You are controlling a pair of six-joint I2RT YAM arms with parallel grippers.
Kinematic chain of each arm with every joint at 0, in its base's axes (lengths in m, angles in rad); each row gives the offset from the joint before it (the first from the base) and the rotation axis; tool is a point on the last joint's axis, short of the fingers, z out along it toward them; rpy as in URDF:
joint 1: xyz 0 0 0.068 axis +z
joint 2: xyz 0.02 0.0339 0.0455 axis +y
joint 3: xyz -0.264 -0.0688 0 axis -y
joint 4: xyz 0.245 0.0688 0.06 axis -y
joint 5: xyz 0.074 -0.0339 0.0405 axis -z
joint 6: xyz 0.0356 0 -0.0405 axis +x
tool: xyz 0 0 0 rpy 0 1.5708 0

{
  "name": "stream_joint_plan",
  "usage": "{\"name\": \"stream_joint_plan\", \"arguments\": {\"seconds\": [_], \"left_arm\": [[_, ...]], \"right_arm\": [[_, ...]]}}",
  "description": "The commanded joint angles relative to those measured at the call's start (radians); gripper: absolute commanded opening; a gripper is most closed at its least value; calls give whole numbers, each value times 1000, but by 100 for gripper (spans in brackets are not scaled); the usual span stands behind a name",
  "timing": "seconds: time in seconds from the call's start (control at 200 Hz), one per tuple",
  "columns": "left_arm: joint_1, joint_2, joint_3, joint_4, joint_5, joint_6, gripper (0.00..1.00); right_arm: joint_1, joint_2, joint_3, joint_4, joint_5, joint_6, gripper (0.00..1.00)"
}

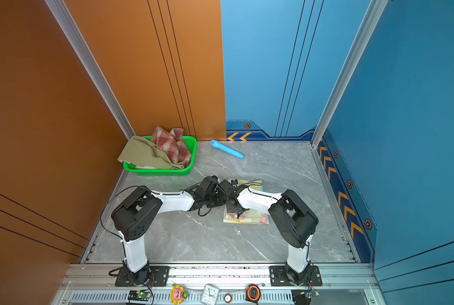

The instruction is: Fold and stack the skirts

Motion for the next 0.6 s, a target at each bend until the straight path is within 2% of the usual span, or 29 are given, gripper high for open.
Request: {"name": "stream_joint_plan", "arguments": {"seconds": [0.0,0.105,0.416,0.596], "left_arm": [[0,61,-48,-102,3,-4,0],[-2,61,-60,-89,8,-9,0],[-3,63,-98,-45,24,-32,0],[-3,67,-97,-31,37,-42,0]], "right_arm": [[5,30,29,-27,38,5,19],[2,26,29,-24,49,15,0],[-44,-149,-86,117,-53,74,0],[-70,-212,-139,207,-186,146,0]]}}
